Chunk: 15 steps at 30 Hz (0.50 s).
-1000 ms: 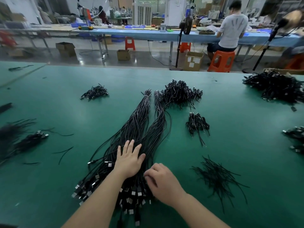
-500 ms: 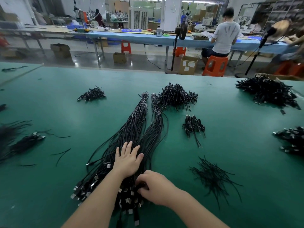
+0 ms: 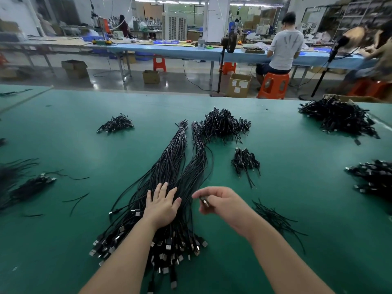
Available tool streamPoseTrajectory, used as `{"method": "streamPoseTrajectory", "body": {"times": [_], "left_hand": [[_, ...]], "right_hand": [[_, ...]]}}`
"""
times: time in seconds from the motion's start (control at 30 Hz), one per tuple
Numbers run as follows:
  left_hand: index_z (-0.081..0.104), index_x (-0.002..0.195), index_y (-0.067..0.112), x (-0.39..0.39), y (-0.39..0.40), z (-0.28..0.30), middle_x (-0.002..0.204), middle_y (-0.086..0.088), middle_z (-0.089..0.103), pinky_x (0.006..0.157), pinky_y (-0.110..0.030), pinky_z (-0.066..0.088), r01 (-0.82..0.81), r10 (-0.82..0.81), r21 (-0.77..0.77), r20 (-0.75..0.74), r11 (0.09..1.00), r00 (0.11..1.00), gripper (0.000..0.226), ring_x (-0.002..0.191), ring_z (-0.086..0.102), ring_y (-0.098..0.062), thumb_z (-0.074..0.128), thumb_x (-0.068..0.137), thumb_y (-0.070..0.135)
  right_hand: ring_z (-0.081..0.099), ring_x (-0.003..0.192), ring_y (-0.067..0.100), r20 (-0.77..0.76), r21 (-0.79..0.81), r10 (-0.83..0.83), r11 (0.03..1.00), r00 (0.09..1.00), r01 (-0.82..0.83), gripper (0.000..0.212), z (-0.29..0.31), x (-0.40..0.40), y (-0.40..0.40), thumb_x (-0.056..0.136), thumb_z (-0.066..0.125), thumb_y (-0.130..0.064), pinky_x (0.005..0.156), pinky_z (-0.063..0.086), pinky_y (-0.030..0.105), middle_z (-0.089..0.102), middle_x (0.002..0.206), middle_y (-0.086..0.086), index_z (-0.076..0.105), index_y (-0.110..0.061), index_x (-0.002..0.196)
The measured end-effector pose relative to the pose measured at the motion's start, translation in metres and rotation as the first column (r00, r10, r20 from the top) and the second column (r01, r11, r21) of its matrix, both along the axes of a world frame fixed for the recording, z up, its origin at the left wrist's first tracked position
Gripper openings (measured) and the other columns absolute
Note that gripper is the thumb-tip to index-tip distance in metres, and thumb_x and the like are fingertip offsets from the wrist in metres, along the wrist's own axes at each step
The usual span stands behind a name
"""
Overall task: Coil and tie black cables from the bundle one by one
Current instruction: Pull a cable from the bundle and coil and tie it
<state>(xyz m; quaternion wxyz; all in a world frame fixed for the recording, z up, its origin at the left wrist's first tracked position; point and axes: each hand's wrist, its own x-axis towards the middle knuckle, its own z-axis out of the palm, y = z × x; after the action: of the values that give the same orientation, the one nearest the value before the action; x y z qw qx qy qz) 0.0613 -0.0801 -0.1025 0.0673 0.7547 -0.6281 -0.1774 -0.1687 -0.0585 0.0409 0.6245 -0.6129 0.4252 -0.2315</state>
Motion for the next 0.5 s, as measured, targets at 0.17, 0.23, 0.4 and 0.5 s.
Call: {"method": "streamPoseTrajectory", "body": {"times": [0.17, 0.23, 0.4, 0.5], "left_hand": [[0.013, 0.16, 0.029, -0.004, -0.004, 0.02, 0.169, -0.005, -0.005, 0.121, -0.054, -0.015, -0.021, 0.023, 0.065, -0.035, 0.998, 0.999, 0.059, 0.154, -0.016, -0.022, 0.026, 0.106, 0.05], [0.008, 0.16, 0.03, -0.016, -0.004, 0.038, 0.169, -0.008, -0.004, 0.122, -0.055, -0.011, -0.017, 0.016, -0.039, -0.018, 0.999, 1.0, 0.062, 0.155, -0.01, -0.024, 0.033, 0.105, 0.046], [0.024, 0.154, 0.042, -0.068, 0.005, 0.086, 0.167, 0.004, 0.008, 0.125, -0.043, 0.006, 0.154, -0.278, -0.407, -0.268, 0.9, 0.922, 0.062, 0.153, 0.004, -0.013, 0.053, 0.1, 0.033], [0.051, 0.141, 0.02, -0.092, 0.004, 0.102, 0.155, -0.003, 0.036, 0.123, -0.041, 0.024, 0.147, -0.35, -0.477, -0.37, 0.867, 0.861, 0.039, 0.149, 0.024, -0.019, 0.052, 0.102, 0.015]], "right_hand": [[0.07, 0.084, 0.008, 0.001, -0.225, -0.049, 0.973, 0.999, 0.048, 0.022, 0.011, -0.005, 0.002, 0.096, 0.059, 0.0, 0.093, 0.056, 0.027, 0.072, 0.088, 0.0, 0.073, -0.013, 0.107], [0.069, 0.082, 0.009, 0.016, -0.302, -0.089, 0.949, 0.996, 0.09, 0.021, 0.014, -0.006, 0.003, 0.095, 0.062, -0.002, 0.09, 0.056, 0.026, 0.069, 0.083, -0.009, 0.074, -0.015, 0.106], [0.065, 0.086, 0.023, 0.023, -0.431, -0.161, 0.889, 0.987, 0.155, 0.021, 0.018, -0.01, 0.002, 0.096, 0.063, -0.007, 0.089, 0.055, 0.038, 0.065, 0.094, -0.002, 0.074, -0.02, 0.107], [0.065, 0.086, 0.02, 0.061, -0.485, -0.189, 0.852, 0.98, 0.195, 0.024, 0.024, -0.014, 0.002, 0.096, 0.063, -0.009, 0.085, 0.055, 0.034, 0.064, 0.094, -0.008, 0.072, -0.031, 0.101]]}}
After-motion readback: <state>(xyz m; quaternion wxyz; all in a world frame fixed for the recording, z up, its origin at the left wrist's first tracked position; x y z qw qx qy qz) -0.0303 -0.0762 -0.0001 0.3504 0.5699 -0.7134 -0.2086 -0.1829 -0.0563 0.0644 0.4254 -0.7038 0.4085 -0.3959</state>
